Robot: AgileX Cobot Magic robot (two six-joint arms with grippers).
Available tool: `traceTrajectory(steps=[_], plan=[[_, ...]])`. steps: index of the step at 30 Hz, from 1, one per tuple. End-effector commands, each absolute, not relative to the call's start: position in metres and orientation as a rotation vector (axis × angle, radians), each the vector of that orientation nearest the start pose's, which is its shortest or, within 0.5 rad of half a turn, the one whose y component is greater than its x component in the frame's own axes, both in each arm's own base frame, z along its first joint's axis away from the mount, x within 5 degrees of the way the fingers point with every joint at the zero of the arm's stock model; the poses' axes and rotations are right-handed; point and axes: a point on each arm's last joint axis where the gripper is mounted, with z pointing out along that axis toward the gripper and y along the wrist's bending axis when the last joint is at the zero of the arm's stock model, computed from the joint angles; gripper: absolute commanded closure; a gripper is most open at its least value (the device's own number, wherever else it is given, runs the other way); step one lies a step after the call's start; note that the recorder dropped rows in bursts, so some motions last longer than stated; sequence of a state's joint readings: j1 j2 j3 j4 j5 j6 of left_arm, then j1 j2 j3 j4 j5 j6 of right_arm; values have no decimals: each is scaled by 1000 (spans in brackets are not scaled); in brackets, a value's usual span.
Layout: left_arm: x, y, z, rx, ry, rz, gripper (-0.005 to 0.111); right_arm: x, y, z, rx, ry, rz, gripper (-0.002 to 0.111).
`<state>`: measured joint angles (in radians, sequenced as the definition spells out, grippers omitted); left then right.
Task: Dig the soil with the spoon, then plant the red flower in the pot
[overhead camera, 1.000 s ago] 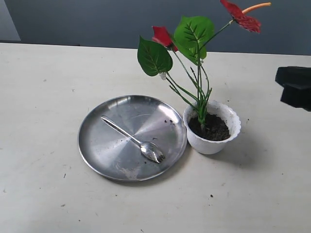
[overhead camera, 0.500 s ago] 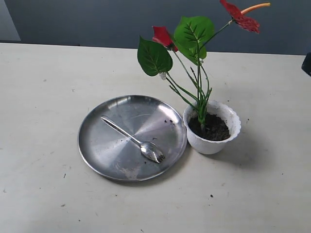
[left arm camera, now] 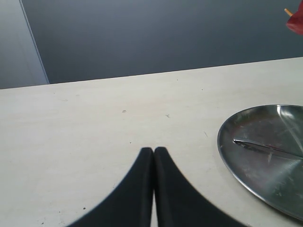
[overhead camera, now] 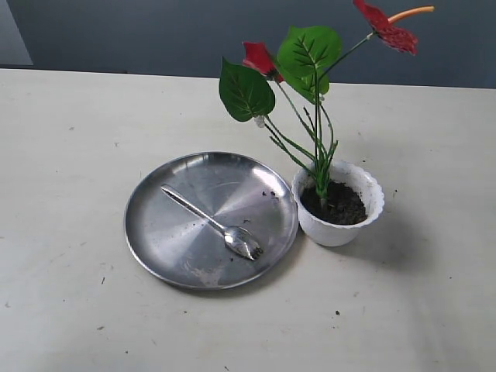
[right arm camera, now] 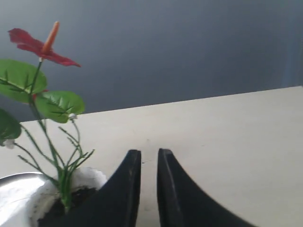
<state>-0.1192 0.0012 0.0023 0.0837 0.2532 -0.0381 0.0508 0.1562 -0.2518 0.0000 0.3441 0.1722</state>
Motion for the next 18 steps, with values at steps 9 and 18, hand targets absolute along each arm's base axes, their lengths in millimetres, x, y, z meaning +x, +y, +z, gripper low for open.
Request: traceTrajectory(steps=[9, 18], plan=[[55, -5, 192, 126, 1718, -46, 106, 50, -8, 213, 222, 1704, -33, 94], [55, -5, 192, 126, 1718, -46, 106, 51, -8, 198, 248, 1771, -12, 94]])
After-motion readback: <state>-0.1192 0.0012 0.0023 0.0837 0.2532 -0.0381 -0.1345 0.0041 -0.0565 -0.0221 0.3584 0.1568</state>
